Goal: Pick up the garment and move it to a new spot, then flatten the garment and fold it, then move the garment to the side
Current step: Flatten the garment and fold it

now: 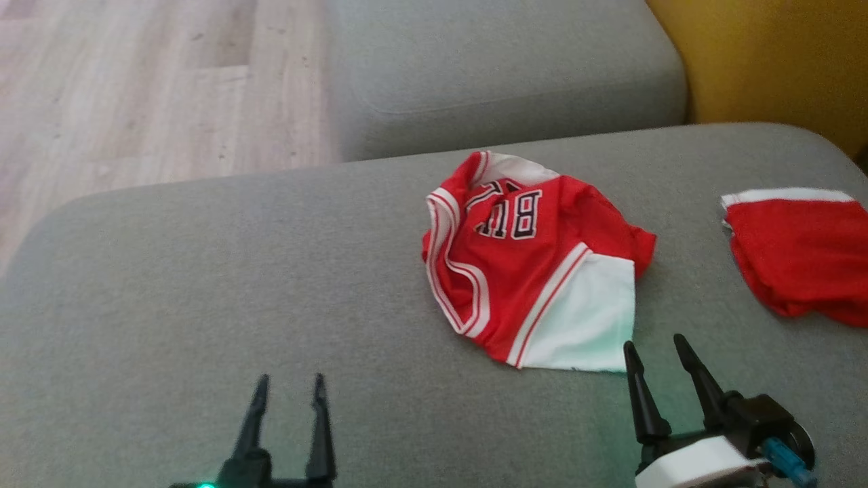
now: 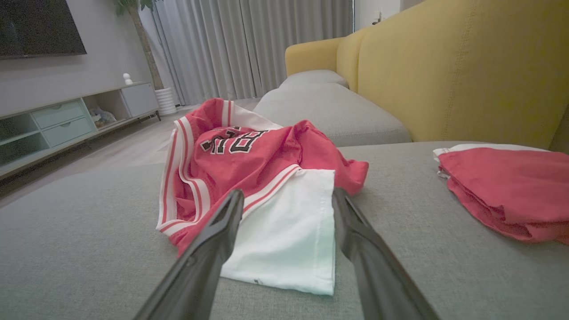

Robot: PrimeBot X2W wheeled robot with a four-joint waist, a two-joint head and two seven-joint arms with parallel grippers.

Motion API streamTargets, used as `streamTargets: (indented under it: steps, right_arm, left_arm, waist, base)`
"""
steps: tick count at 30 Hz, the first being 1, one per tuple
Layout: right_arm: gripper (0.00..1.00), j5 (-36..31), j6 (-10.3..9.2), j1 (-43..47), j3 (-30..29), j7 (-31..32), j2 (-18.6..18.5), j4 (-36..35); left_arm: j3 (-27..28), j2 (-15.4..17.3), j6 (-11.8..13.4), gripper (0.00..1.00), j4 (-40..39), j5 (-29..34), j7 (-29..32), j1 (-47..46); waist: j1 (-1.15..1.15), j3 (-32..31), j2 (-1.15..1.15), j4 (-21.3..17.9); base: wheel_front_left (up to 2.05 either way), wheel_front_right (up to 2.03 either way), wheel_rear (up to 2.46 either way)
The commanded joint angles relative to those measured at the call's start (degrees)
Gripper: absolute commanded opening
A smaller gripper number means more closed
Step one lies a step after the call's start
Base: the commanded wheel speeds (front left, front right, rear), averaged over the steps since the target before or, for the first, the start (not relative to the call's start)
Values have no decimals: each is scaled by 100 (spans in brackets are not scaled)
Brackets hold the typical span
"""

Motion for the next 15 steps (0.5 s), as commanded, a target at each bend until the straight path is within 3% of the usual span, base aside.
streamTargets:
  steps: [1, 6, 15]
  right_arm:
    - [100, -55, -4, -282, 140, -23, -28, -196]
    - [100, -106, -4, -378, 261, -23, -28, -260]
    - [100, -92, -4, -551, 444, -23, -148, -309]
  left_arm:
    - [62, -13, -58, 100, -78, -59, -54, -377]
    - [-426, -13, -285, 100, 667, -253, -54, -838]
    - [-1476, -13, -569, 100, 2102, -1194, -55, -1990]
  waist:
    - [0, 107, 0, -146]
    - [0, 311, 0, -579]
    - [0, 682, 0, -1370]
  base:
    - [0, 0, 0]
    - [0, 0, 0]
    - [0, 0, 0]
